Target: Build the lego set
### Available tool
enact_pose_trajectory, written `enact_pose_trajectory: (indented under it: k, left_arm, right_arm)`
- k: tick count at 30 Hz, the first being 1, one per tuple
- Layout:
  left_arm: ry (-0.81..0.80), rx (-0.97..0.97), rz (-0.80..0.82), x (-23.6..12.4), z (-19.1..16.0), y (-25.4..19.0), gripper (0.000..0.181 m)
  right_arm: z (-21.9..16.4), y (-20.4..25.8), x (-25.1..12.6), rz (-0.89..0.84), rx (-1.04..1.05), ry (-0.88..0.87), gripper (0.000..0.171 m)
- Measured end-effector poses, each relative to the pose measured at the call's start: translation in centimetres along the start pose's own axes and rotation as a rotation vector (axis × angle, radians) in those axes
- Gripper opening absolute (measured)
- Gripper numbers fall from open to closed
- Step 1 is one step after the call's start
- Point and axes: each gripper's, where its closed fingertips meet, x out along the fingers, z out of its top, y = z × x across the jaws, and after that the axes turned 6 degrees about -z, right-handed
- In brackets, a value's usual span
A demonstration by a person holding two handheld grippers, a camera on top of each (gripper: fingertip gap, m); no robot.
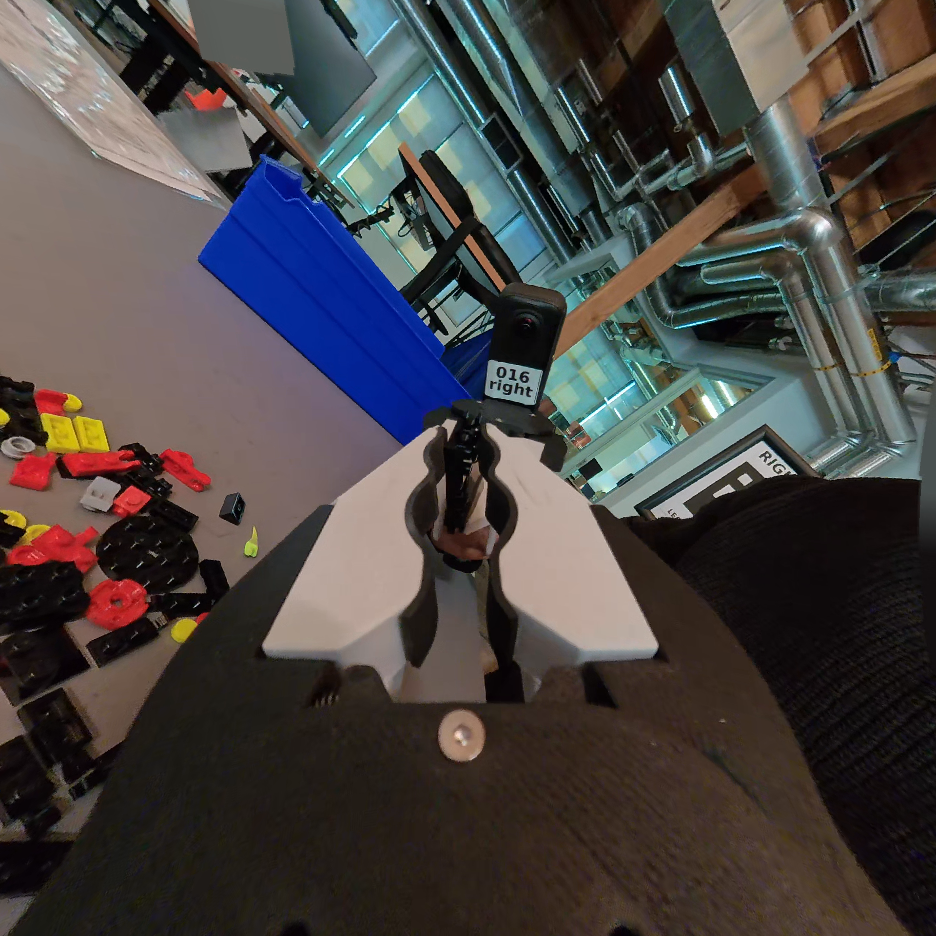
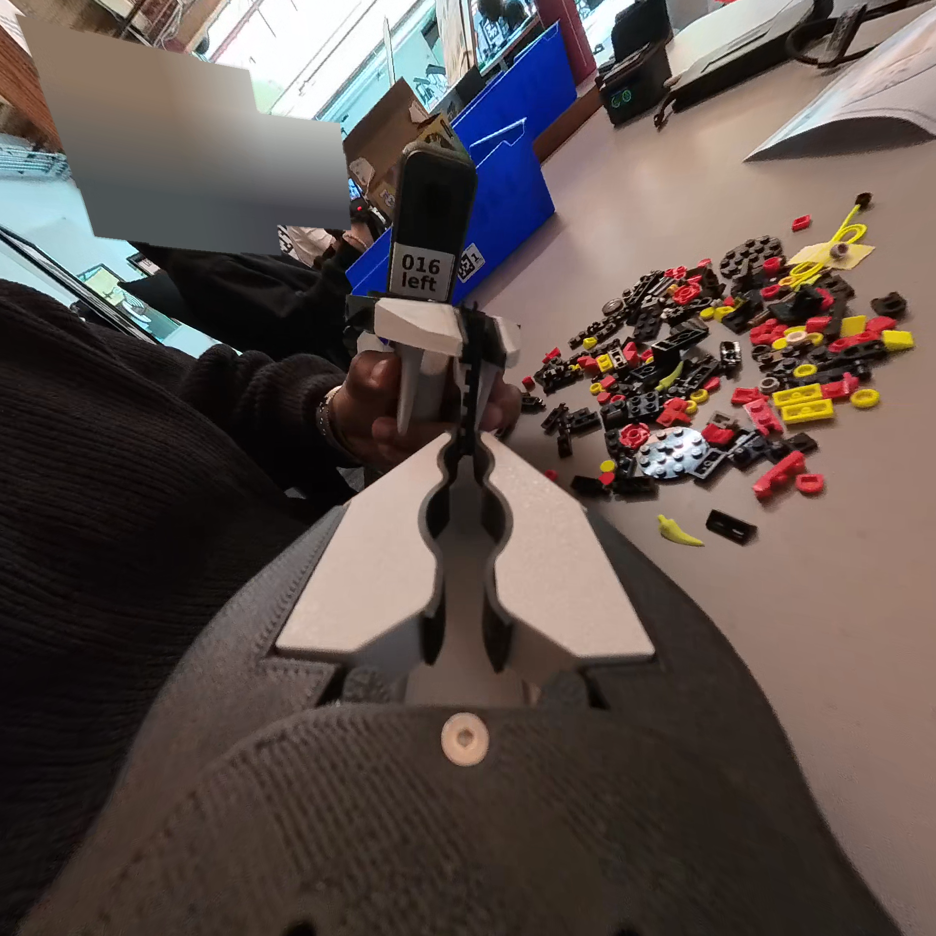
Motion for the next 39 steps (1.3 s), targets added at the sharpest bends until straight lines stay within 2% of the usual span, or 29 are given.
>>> enact_pose_trajectory:
  k: [5,13,16,19,21,26,31,39]
  left_arm:
    - [-0.002,-0.028,0.025,-0.2,-0.1,0.6,0.011]
    - [-0.031,-0.126,0.023,-0.5,-0.1,1.3,0.006]
    - [-0.05,-0.172,0.017,-0.5,0.0,1.6,0.006]
    - [-0.047,-0.197,0.048,-0.7,-0.3,2.3,0.006]
    - [-0.039,-0.211,0.062,-0.7,-0.5,2.6,0.006]
    - [-0.017,-0.223,0.08,-0.5,-1.0,2.9,0.006]
    - [0.004,-0.221,0.08,-0.3,-1.5,2.8,0.006]
    - [0.032,-0.21,0.1,-0.1,-1.8,2.9,0.007]
  right_arm:
    - [0.5,-0.9,-0.8,-0.028,0.004,-0.023,0.004]
    - [1.8,-2.2,-1.9,-0.144,-0.106,-0.081,0.008]
    - [2.0,-2.5,-1.9,-0.253,-0.287,-0.07,0.013]
    - [1.8,-3.0,-1.7,-0.426,-0.562,-0.017,0.03]
    - [1.4,-3.1,-1.4,-0.519,-0.746,0.041,0.034]
    - [0.2,-2.8,-0.5,-0.614,-1.026,0.13,0.03]
    - [0.3,-2.9,-0.6,-0.62,-1.033,0.126,0.015]
    - [0.1,-3.0,-1.0,-0.55,-0.919,0.133,0.014]
